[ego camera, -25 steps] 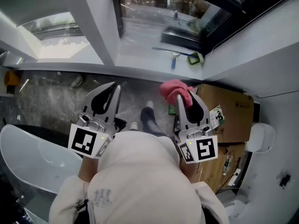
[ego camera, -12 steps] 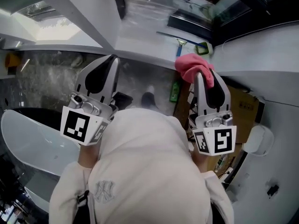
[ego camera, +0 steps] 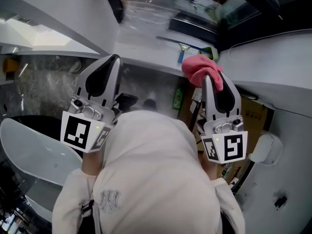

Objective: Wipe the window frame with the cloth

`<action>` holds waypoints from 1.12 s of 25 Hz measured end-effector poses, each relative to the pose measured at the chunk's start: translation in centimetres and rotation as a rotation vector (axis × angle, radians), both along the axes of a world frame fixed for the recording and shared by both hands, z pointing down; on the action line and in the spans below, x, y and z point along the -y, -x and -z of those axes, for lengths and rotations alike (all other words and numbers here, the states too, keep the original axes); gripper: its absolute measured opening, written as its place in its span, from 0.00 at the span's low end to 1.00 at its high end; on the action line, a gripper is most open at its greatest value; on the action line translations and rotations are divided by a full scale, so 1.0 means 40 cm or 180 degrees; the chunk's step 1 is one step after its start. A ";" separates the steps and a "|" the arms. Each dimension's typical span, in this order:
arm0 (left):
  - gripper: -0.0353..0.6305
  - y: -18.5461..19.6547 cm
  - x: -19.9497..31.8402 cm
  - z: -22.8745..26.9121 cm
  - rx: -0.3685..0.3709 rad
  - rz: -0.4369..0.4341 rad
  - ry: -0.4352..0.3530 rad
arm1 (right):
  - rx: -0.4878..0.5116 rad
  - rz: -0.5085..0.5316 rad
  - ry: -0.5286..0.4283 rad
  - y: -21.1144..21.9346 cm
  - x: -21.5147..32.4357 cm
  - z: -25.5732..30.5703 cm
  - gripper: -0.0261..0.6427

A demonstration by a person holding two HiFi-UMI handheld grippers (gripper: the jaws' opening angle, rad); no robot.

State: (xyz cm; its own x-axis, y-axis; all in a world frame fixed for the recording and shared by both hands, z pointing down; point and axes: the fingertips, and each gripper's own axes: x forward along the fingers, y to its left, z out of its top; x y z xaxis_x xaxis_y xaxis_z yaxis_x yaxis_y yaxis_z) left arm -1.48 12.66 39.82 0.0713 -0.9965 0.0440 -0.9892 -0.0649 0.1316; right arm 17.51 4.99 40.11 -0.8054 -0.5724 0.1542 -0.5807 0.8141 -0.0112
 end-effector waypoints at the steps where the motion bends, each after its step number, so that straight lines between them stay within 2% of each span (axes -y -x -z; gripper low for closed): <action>1: 0.07 -0.002 0.005 -0.001 0.0001 0.0012 0.0000 | 0.0003 0.0010 -0.0002 -0.001 0.006 -0.001 0.19; 6: 0.07 -0.007 0.010 0.000 0.0020 0.0037 0.0012 | 0.0037 0.0026 0.0019 0.003 0.021 -0.004 0.19; 12: 0.07 0.031 0.012 0.013 0.0036 0.0108 -0.0008 | 0.0056 0.0044 0.0024 0.035 0.034 0.001 0.19; 19: 0.07 0.055 0.059 -0.005 0.0107 -0.0163 0.0047 | 0.0031 0.0012 0.0070 0.106 0.065 -0.010 0.19; 23: 0.07 0.094 0.100 -0.003 0.0004 -0.0309 0.0092 | 0.0035 -0.0005 0.0077 0.173 0.096 0.006 0.19; 28: 0.07 0.151 0.151 0.010 0.0053 -0.0461 0.0115 | 0.0060 -0.0036 0.0032 0.253 0.144 0.039 0.18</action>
State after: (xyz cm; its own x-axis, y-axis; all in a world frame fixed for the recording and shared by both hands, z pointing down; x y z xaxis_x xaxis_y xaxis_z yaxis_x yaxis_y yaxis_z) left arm -7.53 6.61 39.42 0.2132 -0.9736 0.0820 -0.9718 -0.2027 0.1201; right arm 7.38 -0.79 38.53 -0.8017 -0.5800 0.1447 -0.5894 0.8072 -0.0304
